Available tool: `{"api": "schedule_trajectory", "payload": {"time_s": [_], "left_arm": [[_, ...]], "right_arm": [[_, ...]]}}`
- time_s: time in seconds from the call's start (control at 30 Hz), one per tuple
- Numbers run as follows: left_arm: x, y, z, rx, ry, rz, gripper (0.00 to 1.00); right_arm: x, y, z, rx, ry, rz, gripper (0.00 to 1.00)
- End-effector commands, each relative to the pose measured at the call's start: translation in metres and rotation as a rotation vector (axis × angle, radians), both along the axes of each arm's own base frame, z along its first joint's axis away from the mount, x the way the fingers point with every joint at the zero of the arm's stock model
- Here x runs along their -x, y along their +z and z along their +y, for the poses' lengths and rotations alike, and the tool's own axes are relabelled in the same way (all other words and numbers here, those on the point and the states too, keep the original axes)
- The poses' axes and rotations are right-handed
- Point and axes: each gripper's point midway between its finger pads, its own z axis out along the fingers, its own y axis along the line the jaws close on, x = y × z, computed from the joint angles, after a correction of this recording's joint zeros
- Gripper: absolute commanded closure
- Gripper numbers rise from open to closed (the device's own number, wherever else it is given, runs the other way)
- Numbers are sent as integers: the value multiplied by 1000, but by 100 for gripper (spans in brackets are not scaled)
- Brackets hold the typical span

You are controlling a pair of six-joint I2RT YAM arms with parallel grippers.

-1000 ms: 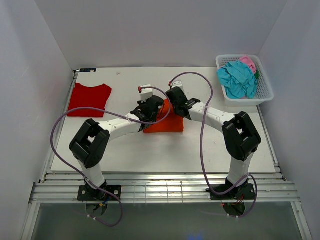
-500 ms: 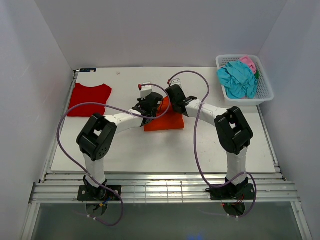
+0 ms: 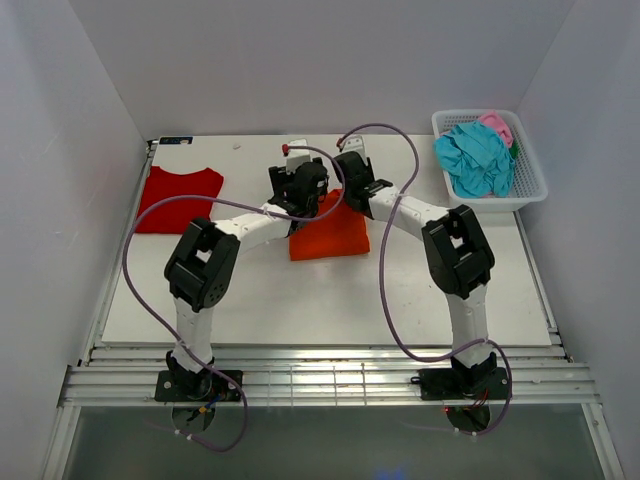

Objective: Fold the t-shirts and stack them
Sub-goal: Fold the long partially folded tshirt into a neat square

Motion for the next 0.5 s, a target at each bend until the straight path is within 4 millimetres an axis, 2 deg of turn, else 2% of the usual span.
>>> {"api": "schedule_trajectory", "payload": {"time_s": [0.0, 0.03, 0.07, 0.13, 0.17, 0.2, 0.23, 0.27, 0.3, 0.33, 0.37, 0.4, 0.47], "left_arm": [[-11, 89, 3, 46, 23, -174, 6], [-8, 96, 3, 58, 18, -182, 6], [-1, 100, 3, 75, 1, -183, 6], [11, 95, -4, 118, -27, -168, 7], [22, 85, -3, 126, -42, -145, 10], [31, 77, -13, 144, -81, -123, 15], [37, 69, -17, 178, -86, -109, 24], [44, 61, -21, 196, -102, -90, 63], [56, 41, -28, 203, -140, -44, 87], [61, 30, -31, 213, -149, -21, 100], [65, 21, -35, 238, -156, 0, 100], [69, 3, -39, 233, -168, 36, 100], [74, -14, -47, 246, -190, 78, 100]], "right_arm": [[-23, 90, -6, -44, -46, -226, 54], [-20, 109, -9, -65, -47, -256, 53], [-18, 118, -6, -92, -36, -280, 51], [-7, 121, -7, -120, -6, -270, 51], [-2, 117, -1, -140, 36, -243, 53], [2, 113, 3, -162, 56, -228, 55], [6, 111, 7, -183, 77, -215, 59], [13, 96, 12, -193, 112, -166, 75], [17, 88, 16, -207, 130, -136, 84], [20, 78, 21, -219, 154, -107, 91], [24, 68, 30, -240, 191, -73, 92], [25, 63, 34, -257, 207, -59, 92], [26, 48, 46, -280, 250, -15, 92]]}}
